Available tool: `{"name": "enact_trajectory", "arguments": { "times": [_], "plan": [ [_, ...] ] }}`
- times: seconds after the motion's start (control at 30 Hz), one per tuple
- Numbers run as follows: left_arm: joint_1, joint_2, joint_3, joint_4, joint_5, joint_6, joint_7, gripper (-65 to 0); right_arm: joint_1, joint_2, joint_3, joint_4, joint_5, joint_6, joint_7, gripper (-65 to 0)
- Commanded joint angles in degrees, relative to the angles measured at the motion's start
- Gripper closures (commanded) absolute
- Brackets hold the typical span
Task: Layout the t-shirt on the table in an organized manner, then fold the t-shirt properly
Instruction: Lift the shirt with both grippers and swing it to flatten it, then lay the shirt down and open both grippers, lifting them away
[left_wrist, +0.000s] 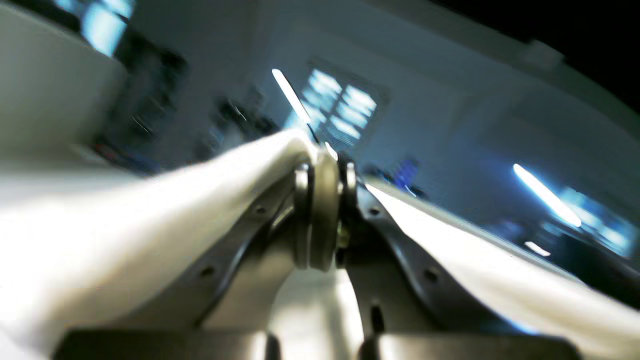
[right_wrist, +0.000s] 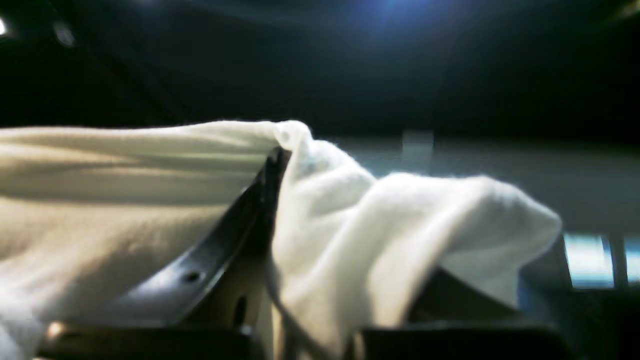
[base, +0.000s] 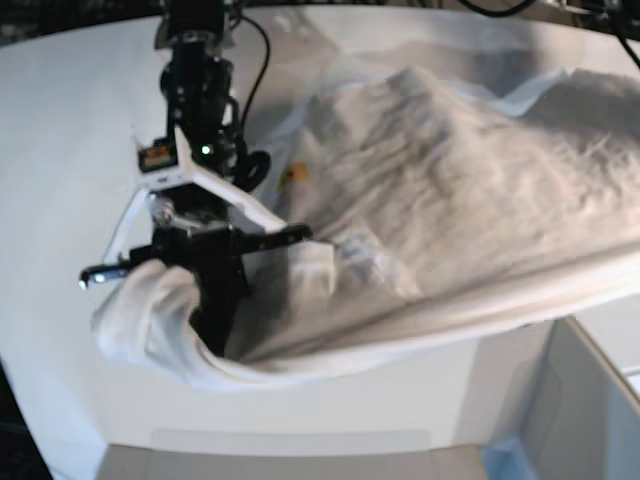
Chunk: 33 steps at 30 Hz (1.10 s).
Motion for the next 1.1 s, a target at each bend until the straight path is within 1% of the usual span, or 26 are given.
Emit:
{"name": "enact_trajectory", "arguments": {
  "times": [0.0,0.07,0.1,0.17,0.27,0.33,0.37,0.43,0.5,0.63,0.77,0.8,0.83,0.9,1.0,1.03,1.07],
  "plan": [
    [-1.61,-1.03,3.62,0.17,0.12,0.45,-0.30,0.0,1.46,-0.10,0.29,-0.48,0.85,-1.22,-1.65,0.0],
    [-3.19,-0.77,10.12,-1.77,6.53,0.45,-0.13,0.0,2.34,-0.10,0.38,-3.29,0.85,-1.22,-6.58,0.0],
    [-4.07,-0.68,13.55,-3.26,9.79,0.45,-0.22,0.0,2.43,-0.10,0.38,-5.23,0.85,-1.22,-7.72,0.0],
    [-6.62,-0.59,20.41,-7.83,16.20,0.45,-0.83,0.0,3.48,0.61,0.55,-10.33,0.77,-1.22,-8.51,0.0],
    [-11.10,-0.50,28.50,-16.54,23.15,0.45,-0.92,0.0,5.77,2.80,2.05,-20.53,0.77,-1.31,-8.51,0.0],
    [-14.36,-0.50,33.51,-23.31,26.84,0.45,-2.41,0.0,8.23,4.12,3.63,-28.00,0.77,-1.48,-8.51,0.0],
    [-16.38,-0.50,36.85,-27.97,28.95,0.45,-4.61,0.0,10.34,4.74,4.95,-33.27,0.77,-1.48,-8.51,0.0],
    [-19.02,-0.77,42.12,-34.82,31.24,0.45,-8.83,0.0,14.03,5.26,6.88,-41.45,0.77,-1.48,-8.42,0.0],
    [-21.65,-0.94,48.37,-42.30,33.61,0.45,-14.55,0.0,18.16,6.14,8.55,-49.89,0.77,-1.48,-8.34,0.0],
    [-27.02,-0.77,58.56,-54.87,37.48,0.45,-24.13,0.0,25.29,8.34,9.08,-63.69,0.68,-1.48,-8.34,0.0],
    [-33.70,-0.24,66.83,-69.72,38.53,0.45,-32.66,0.0,33.90,10.10,9.34,-78.99,0.77,-1.48,-8.60,0.0],
    [-35.37,0.37,68.32,-72.89,38.53,0.45,-34.24,-1.6,35.92,10.28,9.34,-82.50,0.77,-1.48,-8.69,0.0],
    [-36.77,0.90,69.55,-75.70,38.62,0.45,-35.91,-5.6,37.77,10.36,9.34,-86.02,0.77,-1.48,-8.69,-1.8],
    [-39.15,1.43,72.10,-80.36,38.62,0.54,-39.60,-16.5,41.20,10.45,9.34,-92.17,0.77,-1.48,-8.69,-11.6],
    [-40.03,1.52,75.88,-82.65,38.62,0.80,-44.00,-32.9,42.78,10.89,8.99,-94.72,0.59,-1.40,-8.60,-27.4],
    [-40.03,1.61,76.67,-82.65,38.62,0.98,-44.79,-35.2,42.78,10.80,8.99,-94.72,0.59,-1.40,-8.42,-31.2],
    [-40.03,1.69,77.38,-82.65,38.62,2.30,-45.40,-35.6,42.78,10.80,8.99,-94.72,0.59,-1.40,-8.42,-34.8]
  ]
}}
